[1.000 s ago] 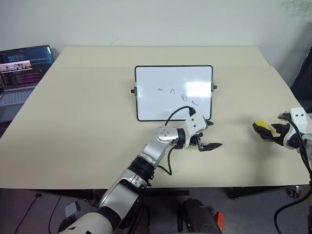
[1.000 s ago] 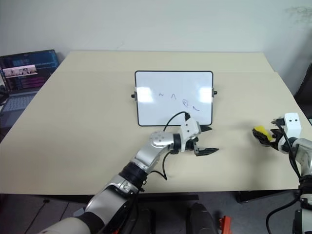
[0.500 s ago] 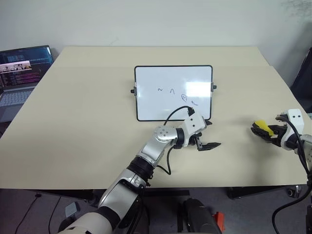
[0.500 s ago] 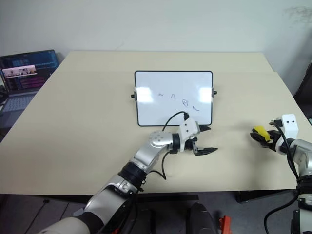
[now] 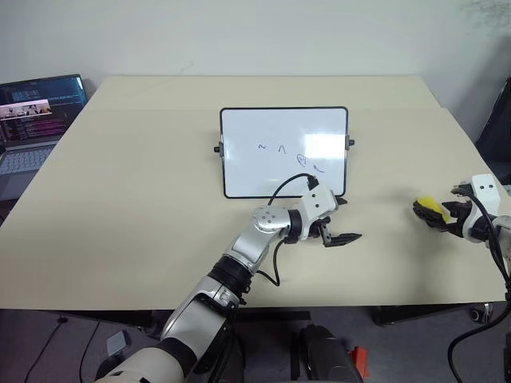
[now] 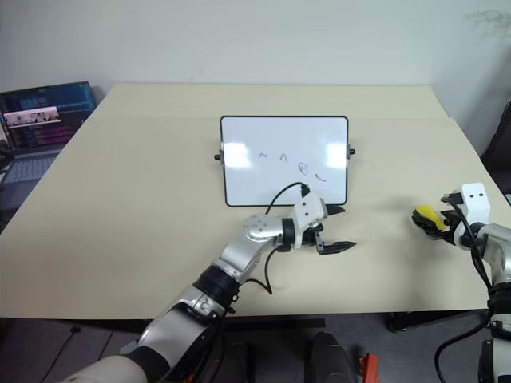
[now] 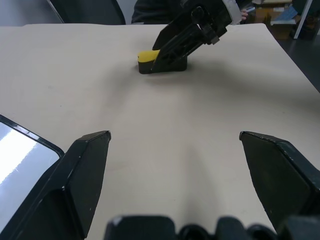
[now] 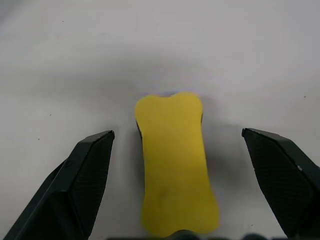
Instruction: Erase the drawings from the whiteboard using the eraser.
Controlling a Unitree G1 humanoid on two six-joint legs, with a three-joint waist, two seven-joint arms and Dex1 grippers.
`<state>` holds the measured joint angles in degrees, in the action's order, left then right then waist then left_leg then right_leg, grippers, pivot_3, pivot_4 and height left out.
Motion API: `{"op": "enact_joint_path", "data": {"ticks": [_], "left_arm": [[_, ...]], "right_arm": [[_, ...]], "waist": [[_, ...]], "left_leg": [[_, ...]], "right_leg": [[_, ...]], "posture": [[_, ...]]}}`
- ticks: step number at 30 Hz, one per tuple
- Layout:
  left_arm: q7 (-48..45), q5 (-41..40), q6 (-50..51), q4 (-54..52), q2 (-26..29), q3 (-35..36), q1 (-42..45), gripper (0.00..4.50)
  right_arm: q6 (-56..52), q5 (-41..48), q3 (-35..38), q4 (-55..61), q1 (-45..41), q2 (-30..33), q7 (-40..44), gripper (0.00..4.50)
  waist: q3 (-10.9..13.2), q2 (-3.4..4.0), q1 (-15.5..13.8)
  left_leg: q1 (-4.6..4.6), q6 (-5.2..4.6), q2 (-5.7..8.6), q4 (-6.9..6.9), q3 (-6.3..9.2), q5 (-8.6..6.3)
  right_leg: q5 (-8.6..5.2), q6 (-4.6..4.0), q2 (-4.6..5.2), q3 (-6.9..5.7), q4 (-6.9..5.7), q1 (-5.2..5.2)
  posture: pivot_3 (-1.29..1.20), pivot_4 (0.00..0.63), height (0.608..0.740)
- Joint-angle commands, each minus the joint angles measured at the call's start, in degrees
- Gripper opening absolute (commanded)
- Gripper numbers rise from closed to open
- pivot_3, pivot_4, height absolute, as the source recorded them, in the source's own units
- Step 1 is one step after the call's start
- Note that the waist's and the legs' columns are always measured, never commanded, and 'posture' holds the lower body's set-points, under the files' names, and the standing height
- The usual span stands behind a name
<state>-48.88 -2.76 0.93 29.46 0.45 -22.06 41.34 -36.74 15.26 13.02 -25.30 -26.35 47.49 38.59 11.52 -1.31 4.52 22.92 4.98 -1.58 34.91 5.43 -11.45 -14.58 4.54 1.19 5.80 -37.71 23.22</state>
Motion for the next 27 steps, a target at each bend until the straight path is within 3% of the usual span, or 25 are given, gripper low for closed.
{"op": "enact_joint_path", "data": {"ticks": [1, 27], "left_arm": [[0.26, 0.08, -0.15, -2.94, -0.07, 0.85, 0.16, 4.5], [0.57, -0.05, -0.1, -2.95, 0.0, 0.71, 0.17, 4.5]], "right_arm": [[-1.69, -1.44, -0.63, 0.24, -3.52, 2.79, 0.01, 4.32], [-7.11, 0.08, -1.47, 0.48, -3.91, 3.11, 3.17, 4.32]], "waist": [[0.0, 0.01, 0.07], [-0.01, 0.03, 0.15]], "left_leg": [[0.0, 0.0, 0.0, 0.0, 0.0, 0.0], [0.0, 0.0, 0.01, 0.01, 0.01, 0.0]], "right_leg": [[0.0, 0.0, 0.0, 0.0, 0.0, 0.0], [0.0, 0.0, 0.01, -0.01, -0.03, 0.0]], "posture": [[0.0, 0.15, 0.74], [0.0, 0.15, 0.74]]}}
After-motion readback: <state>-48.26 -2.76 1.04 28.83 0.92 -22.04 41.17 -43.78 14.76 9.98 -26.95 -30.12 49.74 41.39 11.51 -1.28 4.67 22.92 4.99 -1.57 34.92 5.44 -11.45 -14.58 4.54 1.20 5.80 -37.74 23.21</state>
